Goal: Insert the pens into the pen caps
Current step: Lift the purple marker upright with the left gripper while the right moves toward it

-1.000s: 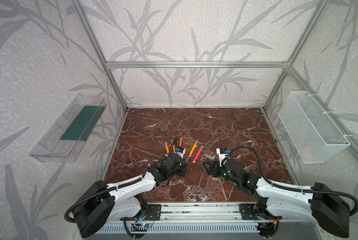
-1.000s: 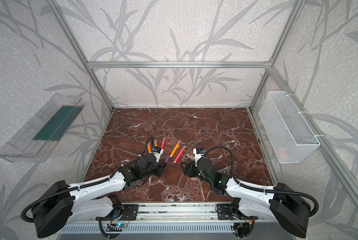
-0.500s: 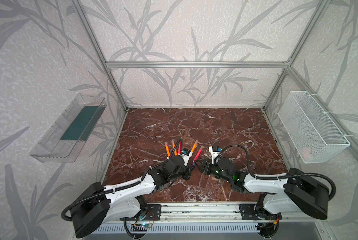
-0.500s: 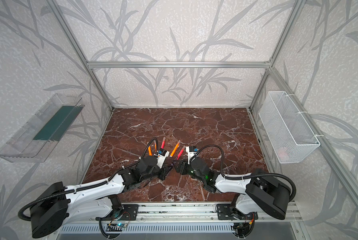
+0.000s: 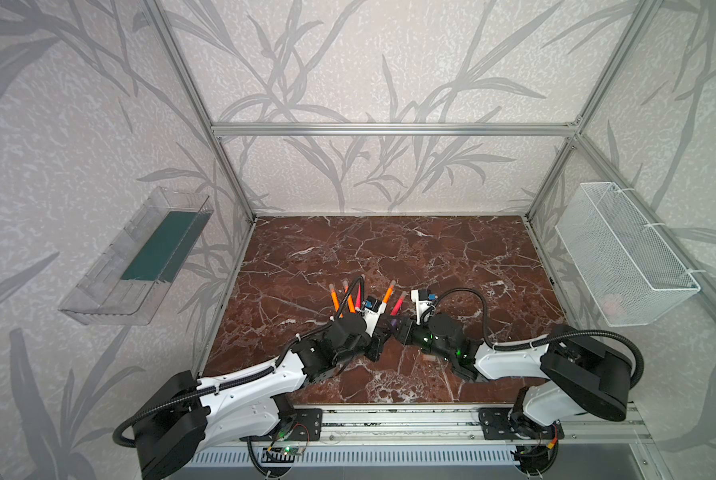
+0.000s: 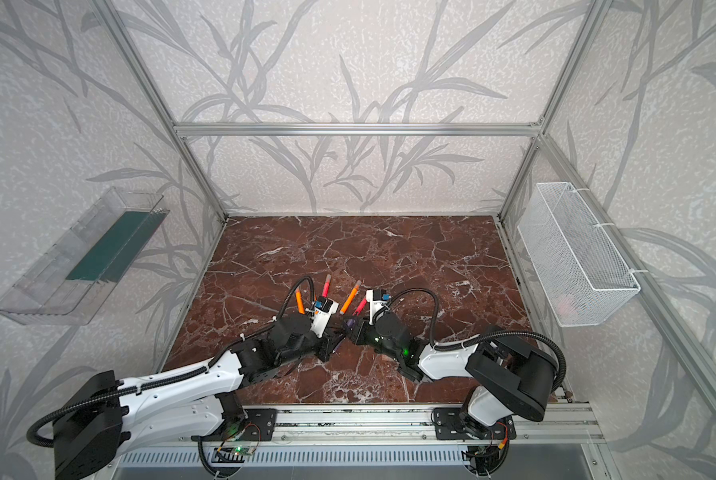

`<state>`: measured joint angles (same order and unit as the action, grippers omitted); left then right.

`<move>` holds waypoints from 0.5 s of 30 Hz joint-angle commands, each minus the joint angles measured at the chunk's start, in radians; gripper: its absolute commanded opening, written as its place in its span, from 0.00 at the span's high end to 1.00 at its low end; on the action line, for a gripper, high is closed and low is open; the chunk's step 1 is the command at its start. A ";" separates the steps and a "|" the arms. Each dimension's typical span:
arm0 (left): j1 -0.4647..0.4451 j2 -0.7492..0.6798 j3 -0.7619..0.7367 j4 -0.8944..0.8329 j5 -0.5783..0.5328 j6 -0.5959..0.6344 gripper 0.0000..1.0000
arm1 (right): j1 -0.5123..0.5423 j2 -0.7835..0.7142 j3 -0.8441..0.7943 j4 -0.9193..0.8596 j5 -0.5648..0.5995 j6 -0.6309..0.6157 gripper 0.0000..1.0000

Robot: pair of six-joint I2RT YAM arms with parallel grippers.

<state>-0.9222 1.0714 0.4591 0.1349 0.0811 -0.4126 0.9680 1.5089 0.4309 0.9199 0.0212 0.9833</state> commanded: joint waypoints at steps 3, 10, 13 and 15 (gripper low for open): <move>-0.007 -0.004 0.004 0.018 -0.003 0.014 0.97 | 0.004 0.015 0.016 0.012 0.011 -0.005 0.90; -0.009 0.024 0.006 0.032 -0.021 0.011 0.78 | 0.008 0.015 0.006 0.038 0.007 -0.001 1.00; -0.009 0.048 0.006 0.055 -0.029 0.012 0.72 | 0.012 0.010 0.005 0.043 0.006 0.000 1.00; -0.009 0.069 0.006 0.079 -0.032 0.014 0.70 | 0.015 0.008 0.004 0.046 0.004 0.000 1.00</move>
<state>-0.9276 1.1210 0.4591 0.1654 0.0692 -0.4107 0.9745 1.5162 0.4358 0.9318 0.0204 0.9882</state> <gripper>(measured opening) 0.293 0.168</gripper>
